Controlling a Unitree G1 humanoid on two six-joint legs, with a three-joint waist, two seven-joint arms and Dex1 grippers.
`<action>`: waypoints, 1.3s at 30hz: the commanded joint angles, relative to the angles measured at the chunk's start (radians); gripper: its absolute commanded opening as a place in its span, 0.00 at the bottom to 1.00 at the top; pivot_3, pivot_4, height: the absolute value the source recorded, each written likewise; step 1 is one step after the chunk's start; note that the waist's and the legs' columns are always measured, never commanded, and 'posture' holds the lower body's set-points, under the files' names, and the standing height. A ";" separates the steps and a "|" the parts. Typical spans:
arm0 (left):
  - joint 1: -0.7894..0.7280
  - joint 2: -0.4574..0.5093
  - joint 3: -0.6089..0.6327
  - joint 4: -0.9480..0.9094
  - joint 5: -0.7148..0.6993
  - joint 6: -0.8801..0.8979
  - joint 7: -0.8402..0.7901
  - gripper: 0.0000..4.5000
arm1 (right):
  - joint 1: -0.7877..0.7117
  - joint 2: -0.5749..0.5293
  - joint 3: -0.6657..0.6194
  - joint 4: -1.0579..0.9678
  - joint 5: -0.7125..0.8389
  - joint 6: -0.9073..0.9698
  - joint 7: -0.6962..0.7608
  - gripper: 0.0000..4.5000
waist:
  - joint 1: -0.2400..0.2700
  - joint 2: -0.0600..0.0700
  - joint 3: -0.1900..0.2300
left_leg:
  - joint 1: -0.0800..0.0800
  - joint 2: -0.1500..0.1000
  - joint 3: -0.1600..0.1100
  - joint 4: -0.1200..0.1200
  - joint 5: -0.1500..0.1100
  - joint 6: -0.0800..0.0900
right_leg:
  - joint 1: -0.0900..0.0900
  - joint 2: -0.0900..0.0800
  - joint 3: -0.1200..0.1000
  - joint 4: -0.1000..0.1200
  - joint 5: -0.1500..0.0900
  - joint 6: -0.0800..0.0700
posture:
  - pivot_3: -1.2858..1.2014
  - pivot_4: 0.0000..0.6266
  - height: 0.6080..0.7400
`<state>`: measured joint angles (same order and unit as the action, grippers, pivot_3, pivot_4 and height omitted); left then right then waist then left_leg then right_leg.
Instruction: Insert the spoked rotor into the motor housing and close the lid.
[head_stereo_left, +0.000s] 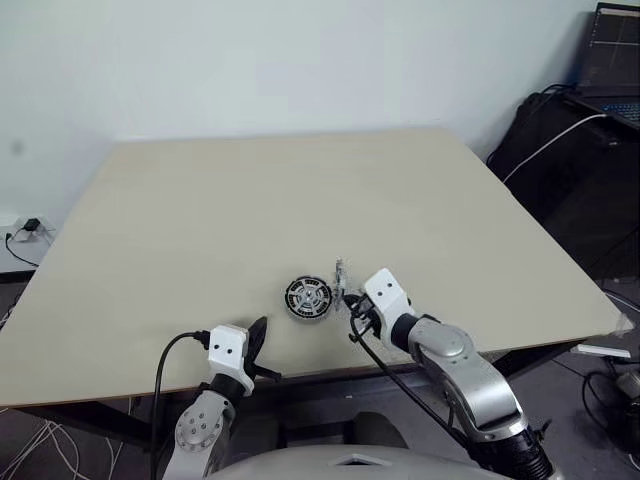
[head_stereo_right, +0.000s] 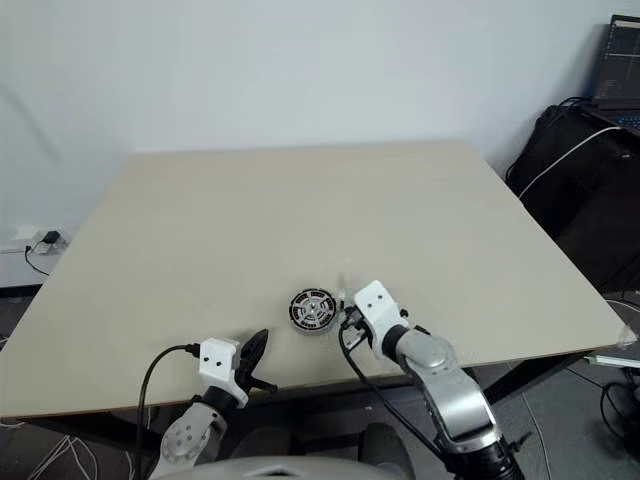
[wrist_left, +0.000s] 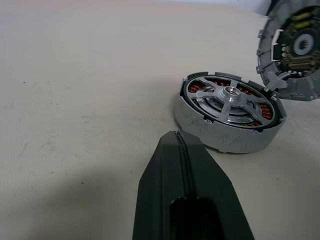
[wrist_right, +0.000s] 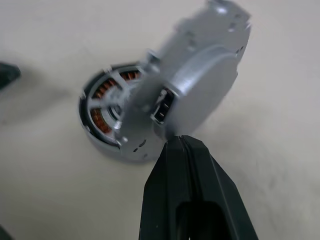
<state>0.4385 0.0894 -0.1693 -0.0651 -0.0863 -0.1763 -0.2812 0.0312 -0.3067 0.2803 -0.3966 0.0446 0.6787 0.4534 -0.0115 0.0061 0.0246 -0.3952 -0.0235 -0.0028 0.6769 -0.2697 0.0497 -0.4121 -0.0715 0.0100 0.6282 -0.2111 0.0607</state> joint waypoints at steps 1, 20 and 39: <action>-0.004 -0.002 -0.003 -0.056 0.000 -0.001 0.007 0.00 | -0.049 0.024 0.029 0.034 -0.021 -0.080 -0.021 0.00 | 0.000 0.000 0.000 | 0.000 0.000 0.000 0.000 0.000 0.000 | 0.000 0.000 0.000 0.000 0.000 0.000 | 0.52 0.00 1.00; -0.003 -0.006 -0.005 -0.059 0.004 0.000 0.014 0.00 | -0.157 0.116 0.128 0.338 -0.079 -0.203 -0.019 0.00 | 0.000 -0.001 0.000 | 0.000 -0.001 0.000 0.000 0.000 0.000 | 0.000 0.001 0.000 0.000 0.000 0.000 | 0.52 0.00 1.00; -0.015 -0.006 0.001 -0.040 -0.002 -0.008 0.014 0.00 | -0.262 0.080 0.065 0.373 0.027 -0.227 0.153 1.00 | 0.001 -0.001 0.000 | 0.000 -0.001 0.000 0.000 0.000 0.001 | 0.000 0.004 0.000 0.000 0.000 0.000 | 0.52 0.00 1.00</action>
<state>0.4354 0.0839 -0.1681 -0.0798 -0.0882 -0.1628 -0.2637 -0.2035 -0.2318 0.3563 -0.0216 0.0633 0.4799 0.6011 -0.0106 0.0046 0.0247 -0.3951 -0.0245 -0.0028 0.6769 -0.2693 0.0502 -0.4119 -0.0678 0.0099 0.6285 -0.2106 0.0606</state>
